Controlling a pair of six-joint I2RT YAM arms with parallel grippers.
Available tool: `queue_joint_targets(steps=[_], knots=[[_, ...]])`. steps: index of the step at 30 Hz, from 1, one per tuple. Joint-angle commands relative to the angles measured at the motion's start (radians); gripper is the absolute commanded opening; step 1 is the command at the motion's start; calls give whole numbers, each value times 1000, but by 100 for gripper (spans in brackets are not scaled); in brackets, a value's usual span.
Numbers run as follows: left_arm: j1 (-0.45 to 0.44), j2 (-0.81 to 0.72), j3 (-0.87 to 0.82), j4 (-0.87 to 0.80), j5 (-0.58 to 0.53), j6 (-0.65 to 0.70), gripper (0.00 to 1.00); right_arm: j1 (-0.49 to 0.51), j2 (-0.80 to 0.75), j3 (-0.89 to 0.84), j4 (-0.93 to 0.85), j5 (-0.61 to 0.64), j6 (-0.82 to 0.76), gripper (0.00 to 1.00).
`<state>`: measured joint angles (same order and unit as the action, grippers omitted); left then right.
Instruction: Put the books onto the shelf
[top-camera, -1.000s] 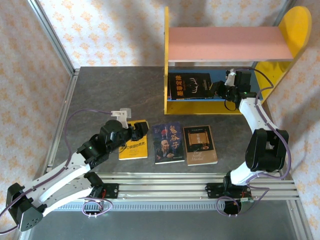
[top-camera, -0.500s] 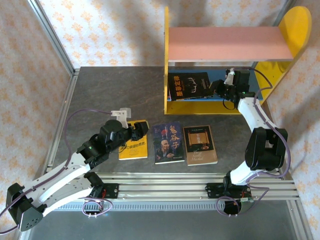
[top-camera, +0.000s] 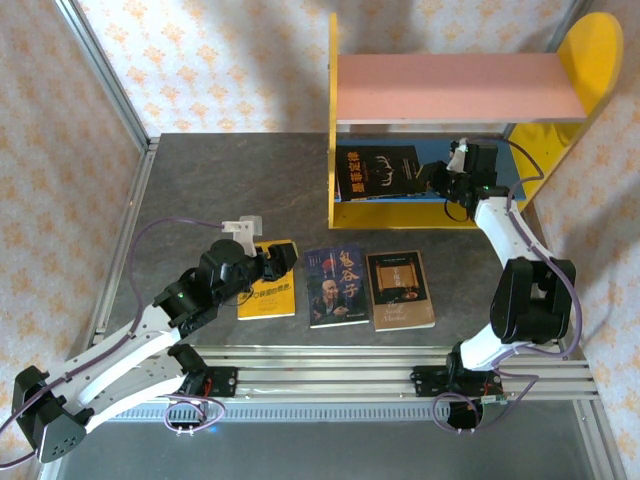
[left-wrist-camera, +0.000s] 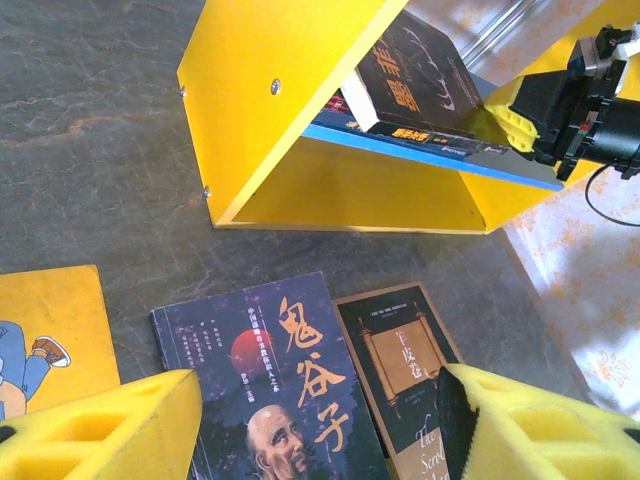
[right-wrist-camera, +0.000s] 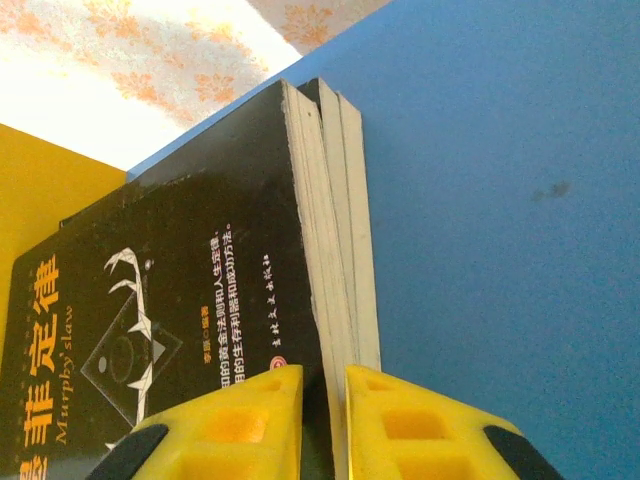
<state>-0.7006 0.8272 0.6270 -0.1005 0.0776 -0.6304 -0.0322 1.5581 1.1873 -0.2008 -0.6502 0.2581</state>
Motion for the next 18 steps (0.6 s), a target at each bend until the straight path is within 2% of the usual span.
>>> queue_joint_targets(steps=[1, 6, 10, 14, 18], knots=[[-4, 6, 31, 8, 13, -2, 64, 10, -50, -11, -55, 0, -45, 18], [-4, 6, 31, 11, 16, -2, 64, 11, -50, 2, -102, 12, -79, 21], [-3, 6, 33, 8, 16, -2, 64, 11, -48, 5, -125, 14, -101, 32], [-3, 10, 33, 9, 16, 0, 64, 11, -37, 10, -131, 14, -110, 31], [-4, 15, 36, 10, 18, 0, 64, 12, -23, 18, -128, 10, -110, 24]])
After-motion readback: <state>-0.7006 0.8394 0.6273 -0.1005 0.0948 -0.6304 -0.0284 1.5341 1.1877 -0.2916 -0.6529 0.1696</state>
